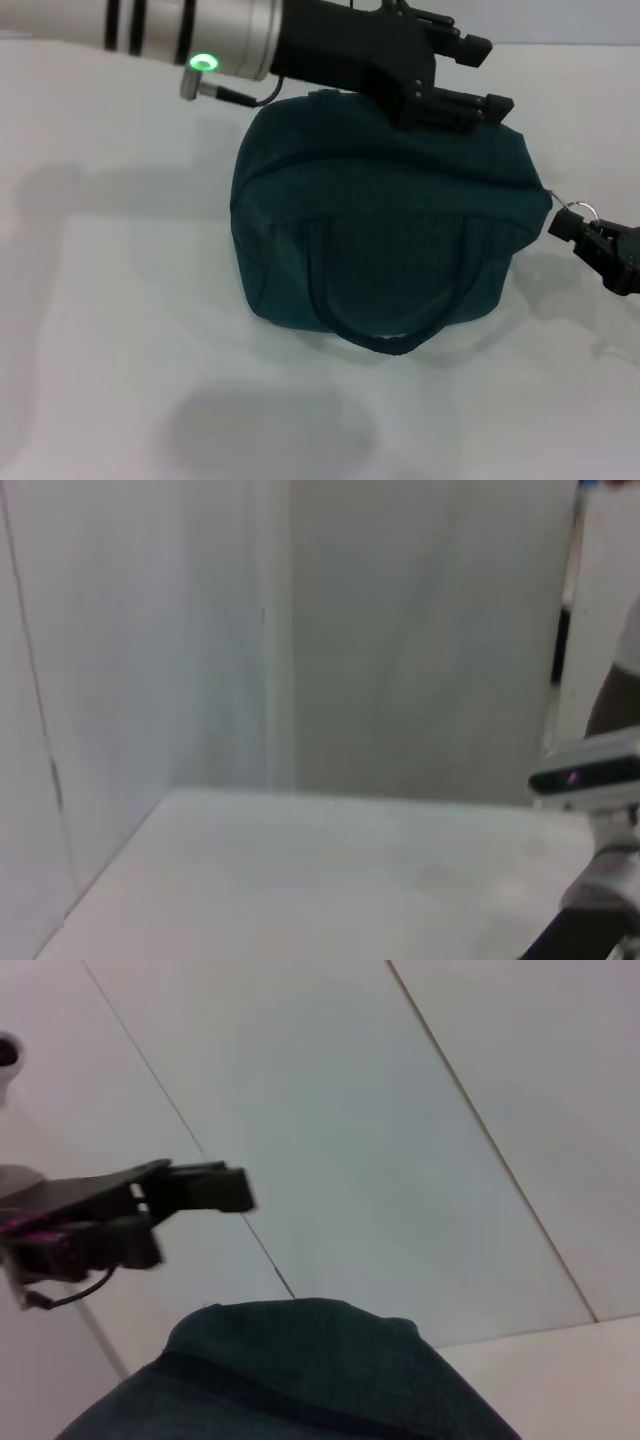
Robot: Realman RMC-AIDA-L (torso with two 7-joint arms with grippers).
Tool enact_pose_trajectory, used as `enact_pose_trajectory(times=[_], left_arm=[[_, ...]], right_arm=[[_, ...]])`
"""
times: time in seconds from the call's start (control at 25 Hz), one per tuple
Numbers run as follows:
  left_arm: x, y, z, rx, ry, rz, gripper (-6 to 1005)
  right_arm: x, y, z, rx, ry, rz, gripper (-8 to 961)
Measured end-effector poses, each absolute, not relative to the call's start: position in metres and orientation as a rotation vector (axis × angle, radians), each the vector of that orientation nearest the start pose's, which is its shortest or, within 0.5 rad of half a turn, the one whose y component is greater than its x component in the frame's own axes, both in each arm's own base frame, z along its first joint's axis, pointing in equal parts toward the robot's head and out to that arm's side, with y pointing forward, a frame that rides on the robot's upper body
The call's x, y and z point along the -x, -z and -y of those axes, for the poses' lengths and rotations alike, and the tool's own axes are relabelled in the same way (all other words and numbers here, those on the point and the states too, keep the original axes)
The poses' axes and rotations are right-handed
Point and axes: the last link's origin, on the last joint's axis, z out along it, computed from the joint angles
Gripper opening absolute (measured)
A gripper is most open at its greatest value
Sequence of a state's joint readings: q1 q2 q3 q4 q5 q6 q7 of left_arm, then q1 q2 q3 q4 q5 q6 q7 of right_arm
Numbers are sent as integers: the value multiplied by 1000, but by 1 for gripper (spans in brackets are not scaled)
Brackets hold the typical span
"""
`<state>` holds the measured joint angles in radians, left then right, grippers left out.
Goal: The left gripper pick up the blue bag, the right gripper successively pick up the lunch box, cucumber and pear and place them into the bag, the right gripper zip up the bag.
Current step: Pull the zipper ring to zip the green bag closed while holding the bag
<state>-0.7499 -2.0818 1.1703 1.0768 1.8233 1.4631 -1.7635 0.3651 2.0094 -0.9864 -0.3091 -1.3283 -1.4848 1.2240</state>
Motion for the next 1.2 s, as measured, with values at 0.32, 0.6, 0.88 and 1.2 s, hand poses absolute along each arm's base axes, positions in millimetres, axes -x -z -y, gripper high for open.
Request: enact_pose_trajectory(times=[0.32, 0.6, 0.88, 1.2], left_arm=[[74, 18, -392, 3016, 339, 179, 639], [80, 24, -397, 3012, 163, 266, 638], [80, 22, -396, 3013, 140, 247, 535], [82, 24, -396, 3015, 113, 238, 280]], right_arm=[[-305, 10, -285, 2327, -1117, -932, 114], [-306, 10, -284, 2318, -1121, -939, 115], [-307, 9, -283, 2312, -1130, -938, 116], [-308, 8, -284, 2310, -1123, -938, 117]])
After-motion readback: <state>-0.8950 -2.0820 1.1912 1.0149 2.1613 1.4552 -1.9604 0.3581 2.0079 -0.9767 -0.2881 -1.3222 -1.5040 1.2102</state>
